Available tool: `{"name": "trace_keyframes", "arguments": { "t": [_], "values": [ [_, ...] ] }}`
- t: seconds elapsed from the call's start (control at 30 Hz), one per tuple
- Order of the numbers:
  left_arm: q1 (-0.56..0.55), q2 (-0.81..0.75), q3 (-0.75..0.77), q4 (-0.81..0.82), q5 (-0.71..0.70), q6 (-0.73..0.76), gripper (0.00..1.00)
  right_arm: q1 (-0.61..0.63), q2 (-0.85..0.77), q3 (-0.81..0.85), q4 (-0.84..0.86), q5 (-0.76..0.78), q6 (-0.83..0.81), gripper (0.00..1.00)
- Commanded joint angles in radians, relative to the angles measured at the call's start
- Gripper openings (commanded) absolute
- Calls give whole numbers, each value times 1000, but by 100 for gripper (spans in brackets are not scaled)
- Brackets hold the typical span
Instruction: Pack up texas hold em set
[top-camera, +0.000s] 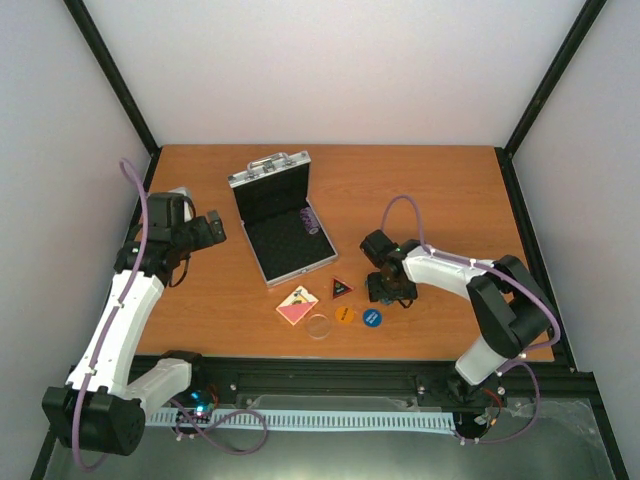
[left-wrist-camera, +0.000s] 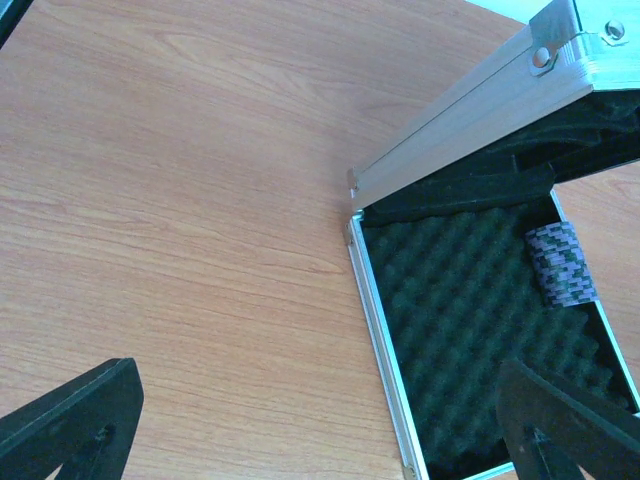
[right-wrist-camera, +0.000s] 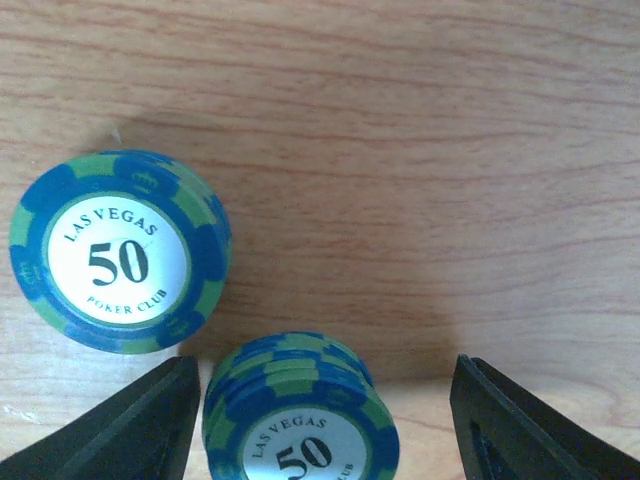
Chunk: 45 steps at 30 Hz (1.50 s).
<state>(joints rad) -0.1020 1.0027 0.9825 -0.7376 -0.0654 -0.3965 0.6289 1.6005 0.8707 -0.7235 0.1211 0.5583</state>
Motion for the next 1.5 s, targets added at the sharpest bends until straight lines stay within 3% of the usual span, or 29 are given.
{"name": "trace_keyframes", "arguments": {
  "t": [0.0, 0.57, 0.6, 0.67, 1.47],
  "values": [
    [-4, -19, 21, -23, -15, -8, 100, -5, 27, 23, 16, -15, -23, 71],
    [-4, -26, 15, -27, -25, -10, 100, -6, 16, -9, -5, -29, -22, 63],
    [-4, -26, 15, -26, -25, -10, 100, -6, 18, -9, -10, -31, -22, 54],
    [-4, -25, 15, -28, -25, -10, 100, -7, 15, -12, -20, -35, -21, 51],
    [-4, -34, 7, -23, -28, -16, 100, -6, 7, -25, -45, -69, -50, 59]
  ]
}}
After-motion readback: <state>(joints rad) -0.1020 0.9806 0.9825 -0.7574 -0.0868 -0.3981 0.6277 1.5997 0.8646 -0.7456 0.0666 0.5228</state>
